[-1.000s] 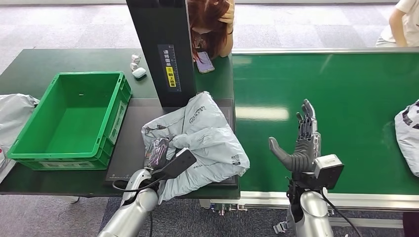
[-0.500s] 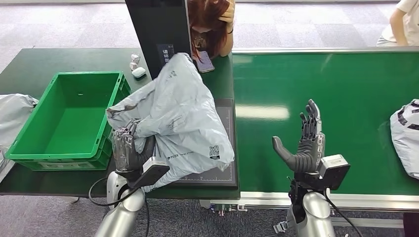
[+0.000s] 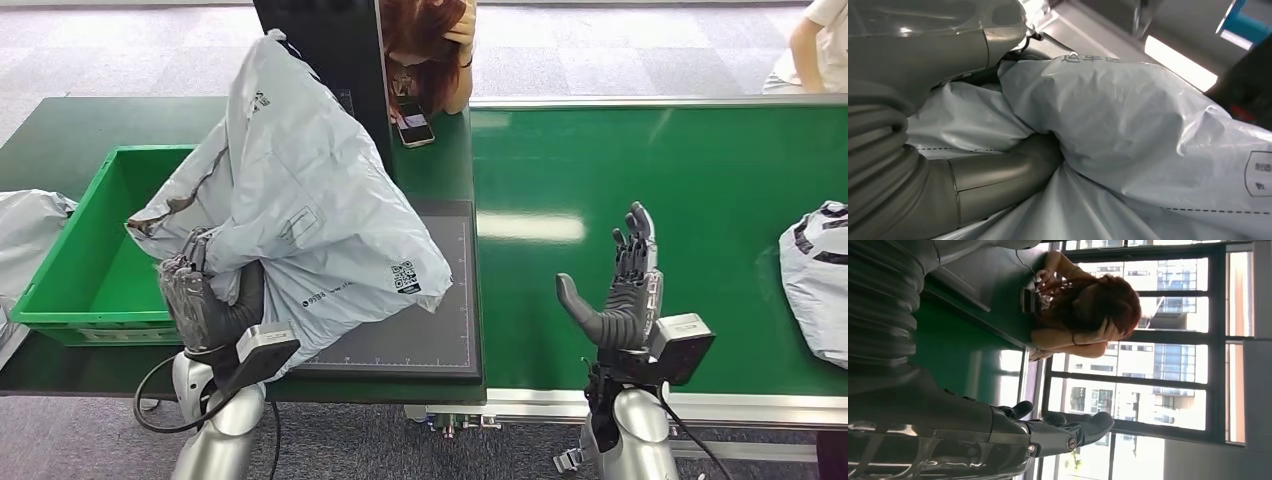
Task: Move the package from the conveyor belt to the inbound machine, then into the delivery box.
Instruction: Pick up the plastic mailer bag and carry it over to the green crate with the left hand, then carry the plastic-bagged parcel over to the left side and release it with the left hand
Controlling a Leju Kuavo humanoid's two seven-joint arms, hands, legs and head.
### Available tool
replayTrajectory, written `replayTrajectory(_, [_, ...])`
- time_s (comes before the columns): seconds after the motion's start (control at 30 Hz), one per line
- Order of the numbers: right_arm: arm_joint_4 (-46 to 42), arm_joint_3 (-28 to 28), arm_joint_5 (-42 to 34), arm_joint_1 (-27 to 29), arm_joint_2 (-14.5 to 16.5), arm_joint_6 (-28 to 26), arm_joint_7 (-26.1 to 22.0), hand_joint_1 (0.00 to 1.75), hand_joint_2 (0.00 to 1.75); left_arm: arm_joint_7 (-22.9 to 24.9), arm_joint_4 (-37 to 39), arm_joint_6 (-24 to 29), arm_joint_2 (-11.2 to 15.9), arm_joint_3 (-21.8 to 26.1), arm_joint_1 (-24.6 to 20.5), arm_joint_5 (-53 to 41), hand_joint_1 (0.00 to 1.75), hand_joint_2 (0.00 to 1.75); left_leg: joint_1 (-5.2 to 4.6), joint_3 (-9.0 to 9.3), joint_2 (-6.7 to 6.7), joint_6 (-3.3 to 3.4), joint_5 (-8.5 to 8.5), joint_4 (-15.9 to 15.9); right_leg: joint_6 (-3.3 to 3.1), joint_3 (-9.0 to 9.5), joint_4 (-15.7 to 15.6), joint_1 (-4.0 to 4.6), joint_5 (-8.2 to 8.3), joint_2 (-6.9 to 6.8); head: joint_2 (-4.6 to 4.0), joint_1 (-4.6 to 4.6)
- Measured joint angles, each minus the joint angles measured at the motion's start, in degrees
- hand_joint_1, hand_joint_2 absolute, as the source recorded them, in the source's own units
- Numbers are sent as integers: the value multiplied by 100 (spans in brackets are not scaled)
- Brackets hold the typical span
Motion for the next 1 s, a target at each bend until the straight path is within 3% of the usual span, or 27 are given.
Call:
replayTrajectory(0.17, [-56,2,-64,57,0,-38,-7,0,175,2,-706,-1,-36,75,42,-115,175,175,1,0,1,-4,-3,0,-1,0,1,1,-1,1,0,-1])
replayTrajectory(0.33, [-56,42,-87,85,0,-101,-73,0,175,1,-1251,-1,-104,453,-57,-944,175,175,1,1,0,-5,-3,0,-3,-1,1,1,-3,0,0,0])
replayTrajectory(0.43, [-68,77,-80,157,0,-146,-120,0,175,0,-1104,-2,-159,1052,-372,-1588,175,175,2,1,-2,-6,-1,0,-4,-1,2,1,-3,-1,0,1])
replayTrajectory(0.6, [-148,104,-29,266,0,-179,-131,0,175,321,41,-19,-106,2670,-1315,-2896,175,175,5,4,9,-12,5,-1,-20,-5,5,3,8,9,0,0])
replayTrajectory(0.67, [-160,108,-26,265,0,-142,-102,0,175,900,562,-20,74,3158,-1618,-3495,175,175,7,5,15,-15,7,-1,-23,-7,6,4,10,16,0,1])
replayTrajectory(0.77, [-187,113,0,246,0,-81,-60,0,175,2389,1313,-20,578,3342,-1835,-4064,175,175,7,6,20,-16,7,-1,-25,-10,6,4,11,21,0,-1])
replayTrajectory(0.9, [-219,121,27,182,0,-41,3,0,175,4593,2412,-18,1394,2884,-2025,-4326,175,175,9,5,23,-17,7,-1,-26,-15,6,4,9,23,0,0])
replayTrajectory(1.0, [-239,125,29,154,0,-26,28,0,175,5316,3102,-17,1879,2443,-2160,-4332,175,175,8,3,23,-18,6,-2,-27,-14,6,4,5,23,0,-1])
